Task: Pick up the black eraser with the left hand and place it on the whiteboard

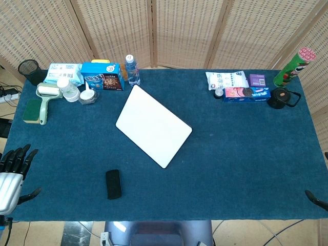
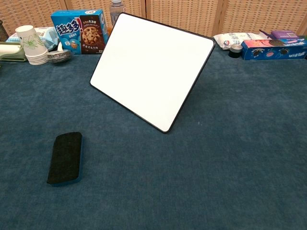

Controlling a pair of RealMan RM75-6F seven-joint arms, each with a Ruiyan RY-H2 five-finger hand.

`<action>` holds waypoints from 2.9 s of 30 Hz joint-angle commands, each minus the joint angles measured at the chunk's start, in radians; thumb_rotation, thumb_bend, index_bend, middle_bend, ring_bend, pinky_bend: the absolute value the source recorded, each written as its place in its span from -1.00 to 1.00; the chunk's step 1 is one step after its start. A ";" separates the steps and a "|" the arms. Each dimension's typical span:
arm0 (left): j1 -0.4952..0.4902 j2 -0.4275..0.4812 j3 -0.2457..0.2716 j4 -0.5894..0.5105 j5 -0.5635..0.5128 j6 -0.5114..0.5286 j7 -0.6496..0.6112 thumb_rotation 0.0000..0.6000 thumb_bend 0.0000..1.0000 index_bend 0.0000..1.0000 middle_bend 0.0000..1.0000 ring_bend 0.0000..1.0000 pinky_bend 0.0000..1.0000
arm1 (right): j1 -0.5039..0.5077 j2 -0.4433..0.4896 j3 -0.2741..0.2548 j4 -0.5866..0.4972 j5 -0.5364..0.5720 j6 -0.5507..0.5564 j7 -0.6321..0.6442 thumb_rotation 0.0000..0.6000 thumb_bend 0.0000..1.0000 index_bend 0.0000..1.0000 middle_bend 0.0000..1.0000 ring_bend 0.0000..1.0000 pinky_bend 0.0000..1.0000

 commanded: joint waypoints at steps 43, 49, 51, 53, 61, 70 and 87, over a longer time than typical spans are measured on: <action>-0.668 -0.271 0.166 0.658 0.694 -0.346 -0.370 1.00 -0.77 -1.00 -1.00 -1.00 -0.74 | 0.017 -0.013 0.025 0.002 0.073 -0.032 -0.027 1.00 -1.00 -0.91 -1.00 -0.96 -1.00; -0.706 -0.311 0.182 0.665 0.659 -0.399 -0.372 1.00 -0.77 -1.00 -1.00 -1.00 -0.73 | 0.018 -0.010 0.025 0.003 0.078 -0.037 -0.020 1.00 -1.00 -0.91 -1.00 -0.96 -1.00; -0.718 -0.327 0.185 0.671 0.650 -0.411 -0.375 1.00 -0.77 -1.00 -1.00 -1.00 -0.72 | 0.018 -0.009 0.026 0.003 0.078 -0.037 -0.017 1.00 -1.00 -0.91 -1.00 -0.96 -1.00; -0.731 -0.347 0.190 0.679 0.641 -0.418 -0.381 1.00 -0.77 -1.00 -1.00 -1.00 -0.71 | 0.018 -0.007 0.027 0.003 0.080 -0.037 -0.013 1.00 -1.00 -0.91 -1.00 -0.96 -1.00; -0.766 -0.394 0.209 0.692 0.606 -0.438 -0.399 1.00 -0.70 -0.92 -0.77 -0.84 -0.49 | 0.019 0.000 0.027 0.005 0.084 -0.044 0.005 1.00 -1.00 -0.91 -1.00 -0.96 -1.00; -0.756 -0.431 0.219 0.726 0.562 -0.389 -0.382 1.00 -0.56 -0.21 -0.17 -0.33 -0.05 | 0.019 0.004 0.026 0.005 0.082 -0.045 0.017 1.00 -1.00 -0.91 -1.00 -0.96 -1.00; -0.715 -0.460 0.083 0.832 0.424 -0.131 -0.377 1.00 -0.50 -0.04 -0.02 -0.18 0.03 | 0.019 0.010 0.018 -0.001 0.071 -0.050 0.026 1.00 -1.00 -0.91 -1.00 -0.96 -1.00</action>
